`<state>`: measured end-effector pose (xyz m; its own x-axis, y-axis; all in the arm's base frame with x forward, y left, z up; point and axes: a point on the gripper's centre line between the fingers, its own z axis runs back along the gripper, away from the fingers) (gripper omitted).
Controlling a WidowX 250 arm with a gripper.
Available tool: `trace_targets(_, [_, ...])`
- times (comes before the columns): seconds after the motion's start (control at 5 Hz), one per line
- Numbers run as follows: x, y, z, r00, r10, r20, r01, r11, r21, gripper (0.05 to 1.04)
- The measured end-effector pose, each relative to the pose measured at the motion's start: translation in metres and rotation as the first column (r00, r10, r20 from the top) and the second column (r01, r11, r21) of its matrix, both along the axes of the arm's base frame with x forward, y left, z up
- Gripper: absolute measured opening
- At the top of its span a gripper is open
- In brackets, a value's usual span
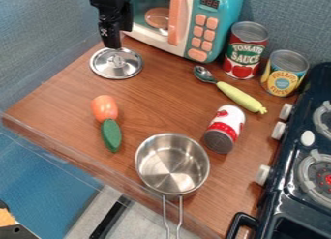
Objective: Move the yellow spoon to the left side of the table
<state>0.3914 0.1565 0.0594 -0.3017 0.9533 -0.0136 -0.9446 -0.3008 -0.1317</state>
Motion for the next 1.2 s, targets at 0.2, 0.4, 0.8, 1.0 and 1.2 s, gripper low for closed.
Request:
trace_targets(0.2, [-0.004,-0.004,-0.019,0.999,-0.005,-0.046,0.005,1.0,-0.017,0.999])
trace_targets(0.4, [-0.005,-0.035,-0.03,0.99,-0.112,-0.083,0.112,0.994,-0.009,0.999])
trace_targets(0.8, [0.008,-0.122,-0.011,0.935,-0.352,-0.052,0.352,0.936,-0.008,0.999])
trace_targets(1.0, [0.019,-0.16,0.001,0.901,-0.432,-0.04,0.434,0.901,0.031,0.999])
trace_targets(1.2, [0.026,-0.192,-0.009,0.857,-0.51,-0.075,0.515,0.855,0.061,0.999])
